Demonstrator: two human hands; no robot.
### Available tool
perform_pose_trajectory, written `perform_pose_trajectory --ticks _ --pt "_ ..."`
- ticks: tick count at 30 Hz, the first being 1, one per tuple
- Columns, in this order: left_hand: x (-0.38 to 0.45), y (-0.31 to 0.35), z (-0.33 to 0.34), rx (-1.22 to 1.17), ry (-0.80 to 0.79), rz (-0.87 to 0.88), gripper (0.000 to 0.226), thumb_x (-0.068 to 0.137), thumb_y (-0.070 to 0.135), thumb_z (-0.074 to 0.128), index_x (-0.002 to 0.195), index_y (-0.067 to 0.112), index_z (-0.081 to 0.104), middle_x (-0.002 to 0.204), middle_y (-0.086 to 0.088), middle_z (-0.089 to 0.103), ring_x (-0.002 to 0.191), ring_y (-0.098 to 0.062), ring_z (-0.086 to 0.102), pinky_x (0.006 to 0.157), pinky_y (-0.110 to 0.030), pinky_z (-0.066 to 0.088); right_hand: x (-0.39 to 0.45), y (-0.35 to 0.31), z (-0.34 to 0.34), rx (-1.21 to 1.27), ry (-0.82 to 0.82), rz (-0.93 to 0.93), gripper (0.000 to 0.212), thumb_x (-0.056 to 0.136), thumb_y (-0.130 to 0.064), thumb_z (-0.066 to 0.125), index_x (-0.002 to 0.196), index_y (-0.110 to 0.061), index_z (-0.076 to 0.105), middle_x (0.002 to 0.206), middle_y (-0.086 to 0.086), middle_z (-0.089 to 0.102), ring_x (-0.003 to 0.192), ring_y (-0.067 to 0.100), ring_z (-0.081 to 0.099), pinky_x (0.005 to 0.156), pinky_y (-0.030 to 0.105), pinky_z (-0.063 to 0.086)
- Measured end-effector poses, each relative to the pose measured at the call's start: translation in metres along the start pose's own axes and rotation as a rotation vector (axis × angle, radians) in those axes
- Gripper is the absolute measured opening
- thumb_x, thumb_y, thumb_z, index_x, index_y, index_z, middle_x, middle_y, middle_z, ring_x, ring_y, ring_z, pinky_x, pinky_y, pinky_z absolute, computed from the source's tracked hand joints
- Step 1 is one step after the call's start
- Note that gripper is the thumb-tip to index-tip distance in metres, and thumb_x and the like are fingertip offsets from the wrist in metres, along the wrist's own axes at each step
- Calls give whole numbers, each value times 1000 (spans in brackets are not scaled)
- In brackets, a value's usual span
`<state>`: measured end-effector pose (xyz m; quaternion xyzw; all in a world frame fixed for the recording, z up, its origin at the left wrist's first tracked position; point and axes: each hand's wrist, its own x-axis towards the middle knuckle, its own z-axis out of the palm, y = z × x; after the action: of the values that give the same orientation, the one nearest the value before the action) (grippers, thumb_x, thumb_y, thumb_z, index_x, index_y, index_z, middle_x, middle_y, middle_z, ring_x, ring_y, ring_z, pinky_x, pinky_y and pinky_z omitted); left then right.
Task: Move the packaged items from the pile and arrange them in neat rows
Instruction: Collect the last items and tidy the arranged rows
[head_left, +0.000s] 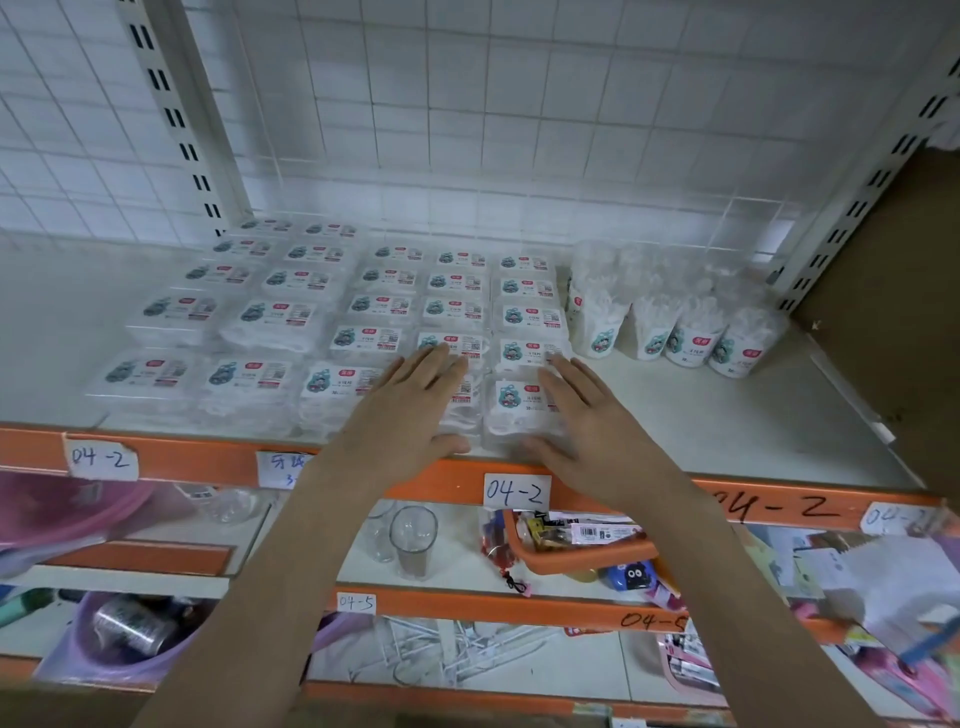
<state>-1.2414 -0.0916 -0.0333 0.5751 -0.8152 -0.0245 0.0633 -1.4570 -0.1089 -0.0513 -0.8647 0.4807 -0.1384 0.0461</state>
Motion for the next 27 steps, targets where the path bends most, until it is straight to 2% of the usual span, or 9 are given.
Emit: perform_pose_trajectory --ticks 3,5,7,10,14,19,23,27 --pt "1 -2 1 -2 12 22 82 88 44 53 147 16 2 156 -4 -1 143 -18 -4 117 -32 -1 2 -4 2 -60 -9 17 80 83 -58 31 138 1 34 146 22 29 138 34 23 114 39 11" --pt "1 -2 1 -14 26 27 86 87 45 55 147 16 1 156 -4 0 143 -18 -2 117 -32 -1 2 -4 3 -124 -16 2 80 86 -60 28 136 1 37 146 22 30 138 32 24 115 44 14" --pt "-1 -5 1 10 60 18 90 85 49 55 147 15 0 156 -4 2 143 -18 -1 117 -33 -1 1 -6 5 -162 -38 -1 84 86 -66 20 139 -3 35 150 17 24 141 28 17 115 43 18" --pt "-5 -10 3 71 99 -13 92 83 59 51 147 16 2 156 -4 2 143 -20 -4 115 -36 -5 0 -12 6 -100 0 19 80 86 -57 31 141 1 26 149 17 25 140 29 18 114 41 18" --pt "-2 -13 2 72 45 -14 91 83 61 49 147 17 1 156 -4 1 143 -22 -1 115 -36 -3 2 -15 4 -71 10 -28 72 88 -35 53 143 -1 20 151 17 21 142 28 12 114 32 9" --pt "-2 -15 -1 104 29 19 91 85 59 46 147 15 -2 156 -6 -1 143 -22 -2 115 -35 -3 3 -15 3 -76 0 -48 74 86 -37 47 144 -3 17 152 14 16 142 24 7 112 26 3" --pt "-3 -17 0 123 4 33 88 87 58 43 147 15 -4 156 -6 -4 143 -23 -5 115 -37 -4 3 -15 3 -143 -29 -60 73 94 -41 43 146 -10 3 155 6 3 141 14 -5 112 25 -6" --pt "-2 -17 -2 115 -14 47 82 87 55 44 147 22 -1 156 -6 -3 143 -24 -4 115 -39 -2 3 -15 3 -199 -23 -57 71 95 -46 37 147 -12 3 156 4 3 143 16 -3 113 27 -5"
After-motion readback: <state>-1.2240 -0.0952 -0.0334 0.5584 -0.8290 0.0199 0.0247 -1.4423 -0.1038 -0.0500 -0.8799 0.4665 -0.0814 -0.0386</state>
